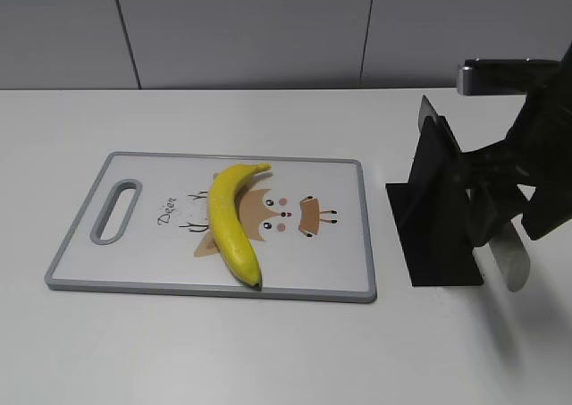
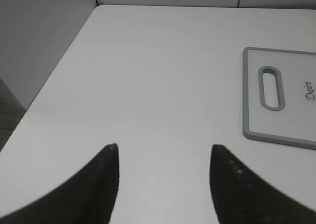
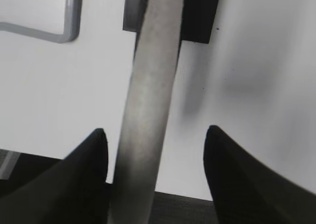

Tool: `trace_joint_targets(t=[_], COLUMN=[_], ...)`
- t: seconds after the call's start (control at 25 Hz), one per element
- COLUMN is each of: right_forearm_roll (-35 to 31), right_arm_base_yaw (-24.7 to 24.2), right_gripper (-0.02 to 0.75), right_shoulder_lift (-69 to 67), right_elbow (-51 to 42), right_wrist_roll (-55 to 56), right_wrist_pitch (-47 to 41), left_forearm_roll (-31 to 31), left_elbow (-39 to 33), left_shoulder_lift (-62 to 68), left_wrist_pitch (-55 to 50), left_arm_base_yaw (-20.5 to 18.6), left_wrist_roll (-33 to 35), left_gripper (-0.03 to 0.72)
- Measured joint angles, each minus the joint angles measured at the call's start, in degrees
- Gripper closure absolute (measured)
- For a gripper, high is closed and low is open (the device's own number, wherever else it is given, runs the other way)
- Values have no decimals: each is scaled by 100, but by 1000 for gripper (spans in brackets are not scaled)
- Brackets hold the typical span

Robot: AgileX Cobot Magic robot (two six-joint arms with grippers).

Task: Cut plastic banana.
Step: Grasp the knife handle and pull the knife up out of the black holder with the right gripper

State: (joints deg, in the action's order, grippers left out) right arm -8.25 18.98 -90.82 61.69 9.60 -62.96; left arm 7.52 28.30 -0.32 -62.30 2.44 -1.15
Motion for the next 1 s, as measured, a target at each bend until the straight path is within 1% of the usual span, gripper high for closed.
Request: trace_joint_targets(t=[0.24, 0.4, 0.44, 0.52, 0.56, 0.6, 0.64, 1.0], right_forearm_roll=[73, 73, 73, 62, 47, 19, 17, 19], right_arm_base_yaw=[0, 0, 0, 4, 10, 21, 29, 30], right_gripper=[292, 318, 338, 405, 462, 535, 557, 558], right_shoulder_lift=[-397, -505, -532, -540, -540, -546, -546, -284], right_elbow=[0, 0, 0, 0, 0, 0, 0, 0], right_wrist_roll=[64, 76, 80, 80, 80, 80, 153, 169], right_wrist_pitch=[327, 362, 362, 367, 367, 367, 362, 368], left_forearm_roll=[0, 0, 0, 0, 0, 0, 0, 0], left_elbow=[0, 0, 0, 0, 0, 0, 0, 0], left_shoulder_lift=[0, 0, 0, 0, 0, 0, 0, 0], left_wrist_pitch=[0, 0, 0, 0, 0, 0, 0, 0], left_arm_base_yaw=[0, 0, 0, 0, 0, 0, 0, 0], left_wrist_roll=[0, 0, 0, 0, 0, 0, 0, 0], left_gripper=[116, 116, 116, 116, 116, 116, 116, 116])
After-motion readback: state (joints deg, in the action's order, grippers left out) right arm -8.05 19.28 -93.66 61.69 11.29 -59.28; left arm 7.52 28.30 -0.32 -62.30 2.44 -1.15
